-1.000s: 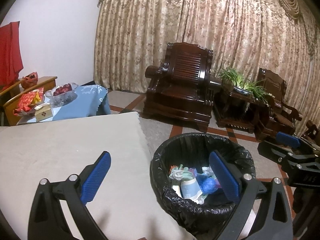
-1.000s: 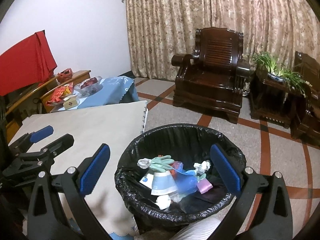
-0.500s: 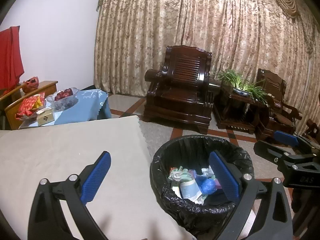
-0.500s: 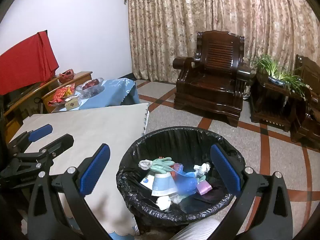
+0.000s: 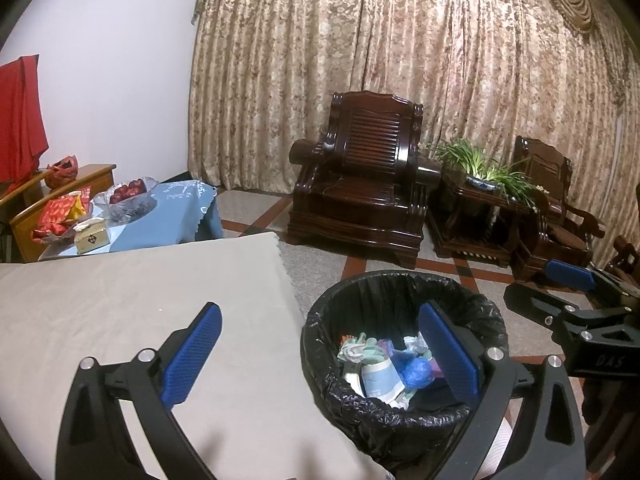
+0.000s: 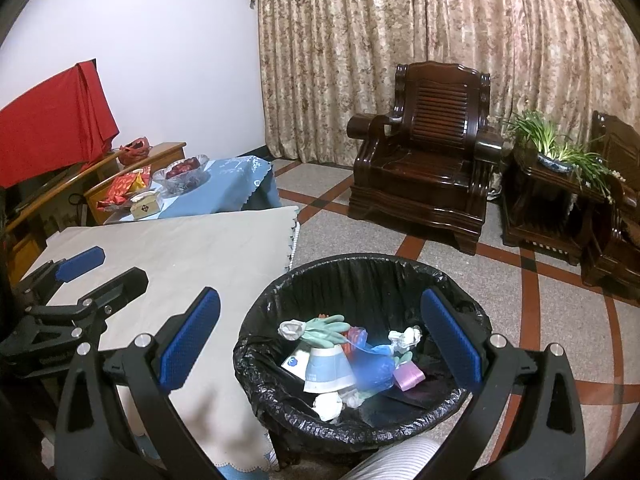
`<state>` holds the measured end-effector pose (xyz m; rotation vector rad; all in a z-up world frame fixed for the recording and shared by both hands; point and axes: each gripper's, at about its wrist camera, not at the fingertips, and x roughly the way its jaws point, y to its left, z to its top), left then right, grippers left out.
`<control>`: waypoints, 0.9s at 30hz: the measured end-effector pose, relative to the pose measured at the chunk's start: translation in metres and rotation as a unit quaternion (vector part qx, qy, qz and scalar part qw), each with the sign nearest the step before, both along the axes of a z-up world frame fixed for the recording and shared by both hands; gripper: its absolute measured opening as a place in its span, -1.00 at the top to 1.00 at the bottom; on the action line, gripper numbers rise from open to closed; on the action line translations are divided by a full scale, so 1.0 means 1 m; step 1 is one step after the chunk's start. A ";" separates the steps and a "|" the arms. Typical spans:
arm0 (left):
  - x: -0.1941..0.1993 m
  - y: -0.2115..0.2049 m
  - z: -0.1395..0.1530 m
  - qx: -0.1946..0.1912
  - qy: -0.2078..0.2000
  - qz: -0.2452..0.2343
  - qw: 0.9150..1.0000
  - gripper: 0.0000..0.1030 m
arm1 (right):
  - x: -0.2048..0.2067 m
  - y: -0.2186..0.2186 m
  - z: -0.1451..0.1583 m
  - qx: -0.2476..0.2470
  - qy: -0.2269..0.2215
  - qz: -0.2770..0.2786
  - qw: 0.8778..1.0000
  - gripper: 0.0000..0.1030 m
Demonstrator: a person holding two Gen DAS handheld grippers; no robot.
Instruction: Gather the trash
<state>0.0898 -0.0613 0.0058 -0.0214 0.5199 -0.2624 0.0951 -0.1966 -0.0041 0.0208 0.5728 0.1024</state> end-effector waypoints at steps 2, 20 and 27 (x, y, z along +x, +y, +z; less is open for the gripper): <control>0.000 0.000 0.000 0.000 0.000 0.000 1.000 -0.88 | 0.000 0.000 0.000 0.000 0.001 0.000 1.000 -0.90; 0.000 0.000 0.001 0.002 0.000 0.000 1.000 -0.88 | 0.001 0.000 -0.001 0.002 0.002 0.001 1.000 -0.90; 0.000 0.000 0.001 0.001 0.000 0.000 1.000 -0.88 | 0.001 0.000 -0.001 0.003 0.003 0.001 1.000 -0.90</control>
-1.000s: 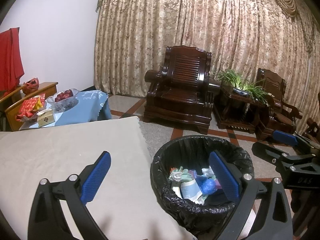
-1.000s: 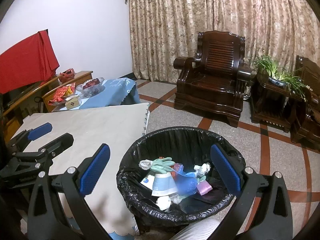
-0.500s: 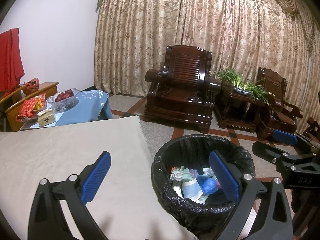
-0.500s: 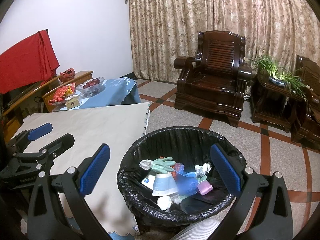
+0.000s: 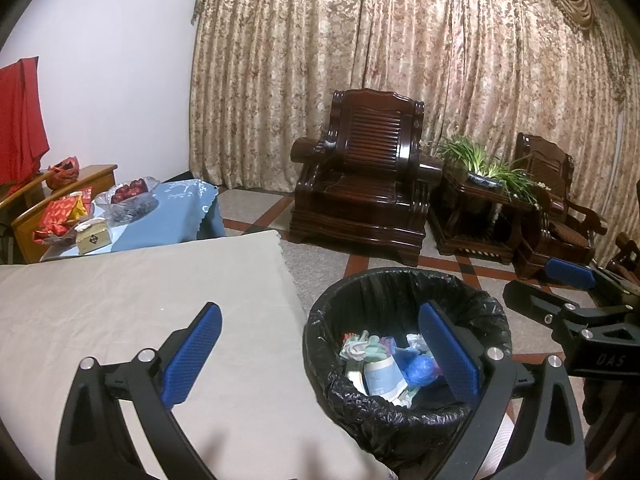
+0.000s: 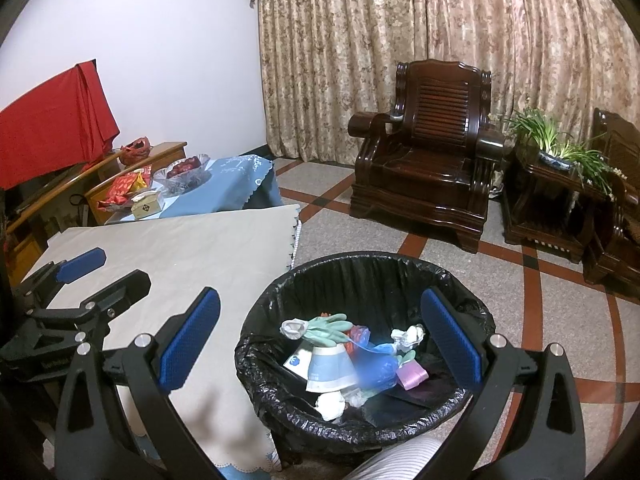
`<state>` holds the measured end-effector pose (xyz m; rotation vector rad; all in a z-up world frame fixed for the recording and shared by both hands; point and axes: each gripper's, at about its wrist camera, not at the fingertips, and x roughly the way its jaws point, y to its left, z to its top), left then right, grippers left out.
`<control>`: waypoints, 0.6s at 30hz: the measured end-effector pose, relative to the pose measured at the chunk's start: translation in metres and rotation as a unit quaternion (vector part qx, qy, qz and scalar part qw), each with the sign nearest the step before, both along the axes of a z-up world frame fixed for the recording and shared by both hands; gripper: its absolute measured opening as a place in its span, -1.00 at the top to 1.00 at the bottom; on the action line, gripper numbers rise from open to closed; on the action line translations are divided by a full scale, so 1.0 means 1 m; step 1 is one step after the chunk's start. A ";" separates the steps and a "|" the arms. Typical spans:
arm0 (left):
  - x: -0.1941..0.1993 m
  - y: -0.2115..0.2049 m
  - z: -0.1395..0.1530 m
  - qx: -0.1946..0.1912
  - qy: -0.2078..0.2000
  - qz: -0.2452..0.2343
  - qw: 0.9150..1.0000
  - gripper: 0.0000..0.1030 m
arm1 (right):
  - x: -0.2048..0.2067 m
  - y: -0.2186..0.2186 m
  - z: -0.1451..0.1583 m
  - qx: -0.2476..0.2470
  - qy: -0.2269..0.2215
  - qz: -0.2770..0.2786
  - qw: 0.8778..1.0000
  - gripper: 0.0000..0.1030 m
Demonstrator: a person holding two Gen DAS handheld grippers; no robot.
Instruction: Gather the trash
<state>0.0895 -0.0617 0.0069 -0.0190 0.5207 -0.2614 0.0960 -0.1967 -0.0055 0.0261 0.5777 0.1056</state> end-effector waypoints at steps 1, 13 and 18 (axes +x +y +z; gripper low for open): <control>0.000 0.000 0.000 0.000 0.000 0.000 1.000 -0.88 | 0.000 0.000 0.000 0.000 0.000 0.000 1.000 -0.90; 0.000 0.000 0.001 0.001 0.000 0.000 1.000 -0.88 | 0.000 0.000 0.000 0.000 0.000 0.000 1.000 -0.90; -0.001 0.001 0.002 0.001 0.000 -0.001 1.000 -0.88 | 0.000 -0.001 0.000 0.000 0.000 0.000 1.000 -0.90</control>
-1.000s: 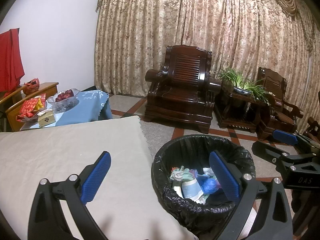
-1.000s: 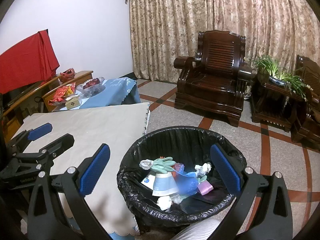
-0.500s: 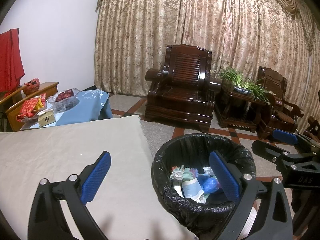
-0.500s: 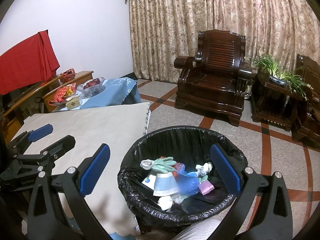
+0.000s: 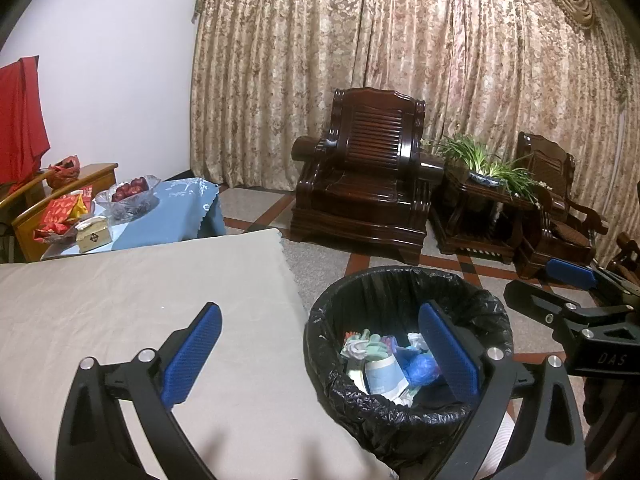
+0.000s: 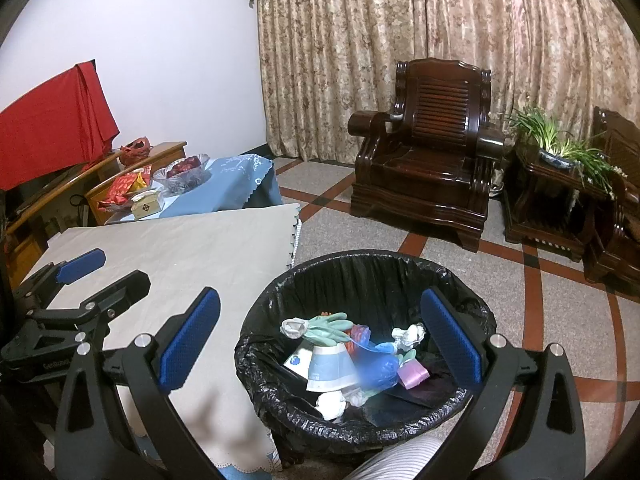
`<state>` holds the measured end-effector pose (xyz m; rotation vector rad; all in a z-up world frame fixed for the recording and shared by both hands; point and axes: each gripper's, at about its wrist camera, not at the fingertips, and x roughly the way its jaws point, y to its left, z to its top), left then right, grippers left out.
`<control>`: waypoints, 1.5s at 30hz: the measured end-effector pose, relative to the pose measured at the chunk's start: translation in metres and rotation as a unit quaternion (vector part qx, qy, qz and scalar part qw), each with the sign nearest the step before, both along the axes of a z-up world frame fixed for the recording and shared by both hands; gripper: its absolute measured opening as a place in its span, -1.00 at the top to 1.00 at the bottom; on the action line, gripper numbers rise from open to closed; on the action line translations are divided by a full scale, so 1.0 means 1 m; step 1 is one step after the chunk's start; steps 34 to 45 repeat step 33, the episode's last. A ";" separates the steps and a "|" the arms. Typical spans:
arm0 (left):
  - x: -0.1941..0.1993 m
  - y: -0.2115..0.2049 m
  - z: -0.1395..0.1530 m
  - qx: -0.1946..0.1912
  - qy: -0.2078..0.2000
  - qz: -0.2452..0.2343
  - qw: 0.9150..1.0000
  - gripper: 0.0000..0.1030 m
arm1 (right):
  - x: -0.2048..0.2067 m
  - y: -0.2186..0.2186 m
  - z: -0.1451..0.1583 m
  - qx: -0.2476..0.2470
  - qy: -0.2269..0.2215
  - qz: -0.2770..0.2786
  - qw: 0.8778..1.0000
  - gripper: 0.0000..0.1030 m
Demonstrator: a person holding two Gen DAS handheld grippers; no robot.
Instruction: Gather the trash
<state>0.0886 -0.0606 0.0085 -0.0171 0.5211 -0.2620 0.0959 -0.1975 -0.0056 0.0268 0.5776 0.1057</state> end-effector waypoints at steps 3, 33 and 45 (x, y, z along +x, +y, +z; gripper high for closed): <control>0.000 0.000 0.000 0.000 0.000 0.000 1.000 -0.88 | 0.000 0.001 0.000 0.000 0.001 0.000 1.000 -0.90; -0.005 0.006 0.001 0.006 0.004 -0.006 1.000 -0.88 | 0.002 0.000 -0.015 0.005 0.009 -0.008 1.000 -0.90; -0.005 0.006 0.001 0.006 0.004 -0.006 1.000 -0.88 | 0.002 0.000 -0.015 0.005 0.009 -0.008 1.000 -0.90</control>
